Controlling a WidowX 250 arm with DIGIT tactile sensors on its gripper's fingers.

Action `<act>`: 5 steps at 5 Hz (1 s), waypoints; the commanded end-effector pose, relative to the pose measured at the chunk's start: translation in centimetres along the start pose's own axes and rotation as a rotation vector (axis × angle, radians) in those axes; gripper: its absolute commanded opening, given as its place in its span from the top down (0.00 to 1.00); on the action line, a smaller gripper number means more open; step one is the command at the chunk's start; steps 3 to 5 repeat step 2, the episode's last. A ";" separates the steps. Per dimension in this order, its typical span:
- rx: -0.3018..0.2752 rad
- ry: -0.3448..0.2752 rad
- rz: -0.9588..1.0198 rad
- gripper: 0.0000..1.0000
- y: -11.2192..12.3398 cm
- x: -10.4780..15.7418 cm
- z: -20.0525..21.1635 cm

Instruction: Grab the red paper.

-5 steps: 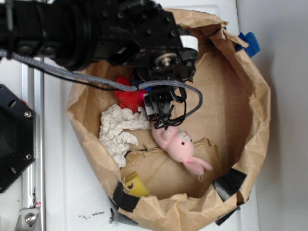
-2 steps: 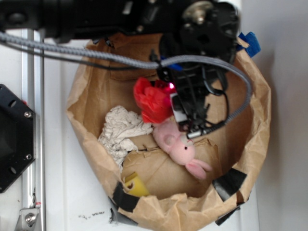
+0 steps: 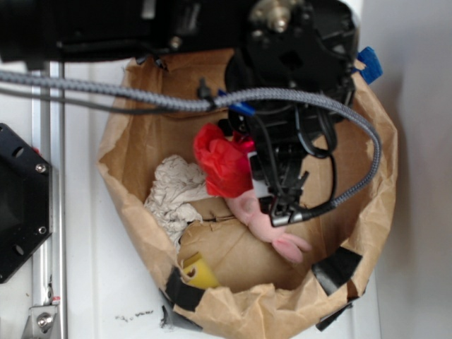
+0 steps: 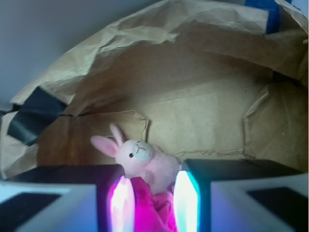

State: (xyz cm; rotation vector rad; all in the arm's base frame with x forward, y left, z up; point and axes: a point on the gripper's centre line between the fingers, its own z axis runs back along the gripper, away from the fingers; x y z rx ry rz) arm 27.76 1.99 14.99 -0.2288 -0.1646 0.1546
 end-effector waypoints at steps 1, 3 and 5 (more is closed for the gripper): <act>0.014 -0.134 -0.069 1.00 -1.4 0.5 2.5; 0.043 -0.115 -0.085 1.00 -1.3 0.6 2.1; 0.043 -0.115 -0.085 1.00 -1.3 0.6 2.1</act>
